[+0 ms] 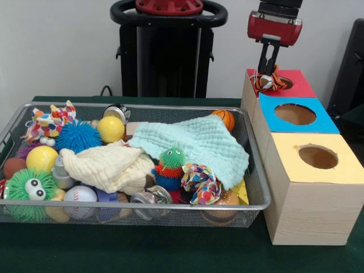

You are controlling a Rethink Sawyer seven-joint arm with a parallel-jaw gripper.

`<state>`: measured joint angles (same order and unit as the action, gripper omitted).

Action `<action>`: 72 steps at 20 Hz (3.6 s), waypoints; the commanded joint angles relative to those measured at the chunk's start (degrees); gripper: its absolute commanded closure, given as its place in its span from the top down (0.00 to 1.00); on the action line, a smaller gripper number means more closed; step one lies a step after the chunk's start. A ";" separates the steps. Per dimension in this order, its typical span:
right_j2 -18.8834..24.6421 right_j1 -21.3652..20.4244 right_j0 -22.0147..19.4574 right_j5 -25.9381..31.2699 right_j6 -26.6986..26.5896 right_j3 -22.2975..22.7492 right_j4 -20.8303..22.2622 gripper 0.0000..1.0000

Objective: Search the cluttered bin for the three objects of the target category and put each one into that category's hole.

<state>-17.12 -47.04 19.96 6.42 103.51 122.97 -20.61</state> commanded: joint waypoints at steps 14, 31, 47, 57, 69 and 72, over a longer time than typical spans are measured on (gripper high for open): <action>5.42 -1.85 -0.74 3.17 13.81 6.16 -2.24 0.00; 8.37 -1.87 -1.23 1.11 15.21 5.41 -3.86 0.00; 9.77 -2.01 -1.66 0.25 15.61 5.74 -4.85 0.00; 11.47 -2.48 -2.59 -0.56 15.26 6.40 -5.30 1.00; 6.31 -3.59 0.39 4.20 14.61 3.53 -4.91 1.00; 4.86 -4.00 1.30 6.28 14.35 2.30 -4.70 1.00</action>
<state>-11.71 -49.98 20.96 6.60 103.53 126.76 -22.74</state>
